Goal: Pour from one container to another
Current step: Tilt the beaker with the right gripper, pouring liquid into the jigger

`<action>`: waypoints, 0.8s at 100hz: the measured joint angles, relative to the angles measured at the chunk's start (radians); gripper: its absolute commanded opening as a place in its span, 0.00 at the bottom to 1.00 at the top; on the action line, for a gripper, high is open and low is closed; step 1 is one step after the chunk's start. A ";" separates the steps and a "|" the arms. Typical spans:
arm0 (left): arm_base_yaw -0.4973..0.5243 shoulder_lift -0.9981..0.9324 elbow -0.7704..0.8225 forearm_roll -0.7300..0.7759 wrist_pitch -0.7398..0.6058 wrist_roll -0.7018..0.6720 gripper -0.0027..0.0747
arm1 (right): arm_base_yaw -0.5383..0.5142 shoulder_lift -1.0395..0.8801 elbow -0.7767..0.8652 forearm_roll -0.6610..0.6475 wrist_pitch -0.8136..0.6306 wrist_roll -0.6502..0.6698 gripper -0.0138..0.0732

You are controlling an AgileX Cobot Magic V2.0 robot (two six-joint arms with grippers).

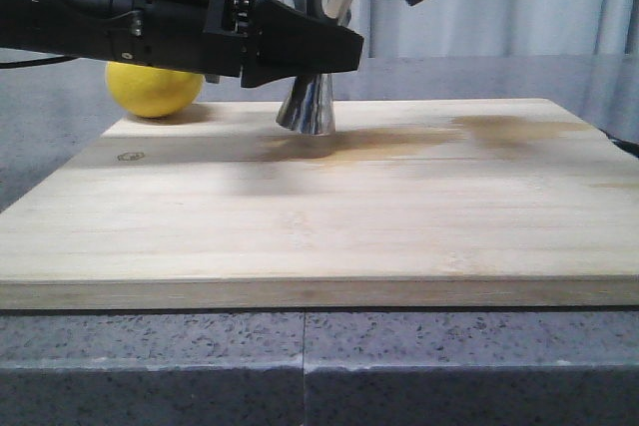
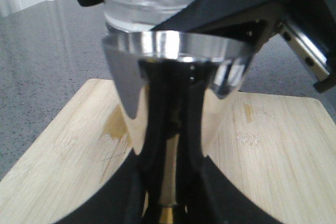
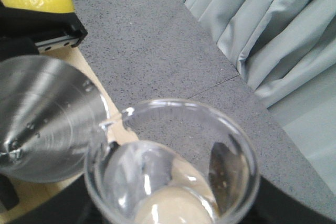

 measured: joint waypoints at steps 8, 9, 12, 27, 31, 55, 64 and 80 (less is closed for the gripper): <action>0.000 0.000 0.000 0.000 0.000 0.000 0.11 | 0.005 0.000 -0.002 -0.023 0.000 0.000 0.44; 0.000 0.000 0.000 0.000 0.000 0.000 0.11 | 0.005 0.000 -0.002 -0.026 0.000 0.000 0.44; 0.000 0.000 0.000 0.000 0.000 0.000 0.11 | 0.007 0.000 -0.004 -0.033 0.002 0.000 0.44; 0.000 0.000 0.000 0.000 0.000 0.000 0.11 | 0.008 0.000 -0.030 -0.053 0.018 0.000 0.44; 0.000 0.000 0.000 0.000 0.000 0.000 0.11 | 0.008 0.000 -0.034 -0.065 0.018 0.000 0.44; 0.000 0.000 0.000 0.000 0.000 0.000 0.11 | 0.008 0.009 -0.051 -0.143 0.034 0.000 0.44; 0.001 0.000 0.000 0.000 0.000 0.000 0.11 | 0.008 0.023 -0.064 -0.162 0.045 0.000 0.44; 0.000 0.000 0.000 0.000 0.000 0.000 0.11 | 0.008 0.029 -0.075 -0.206 0.045 0.000 0.44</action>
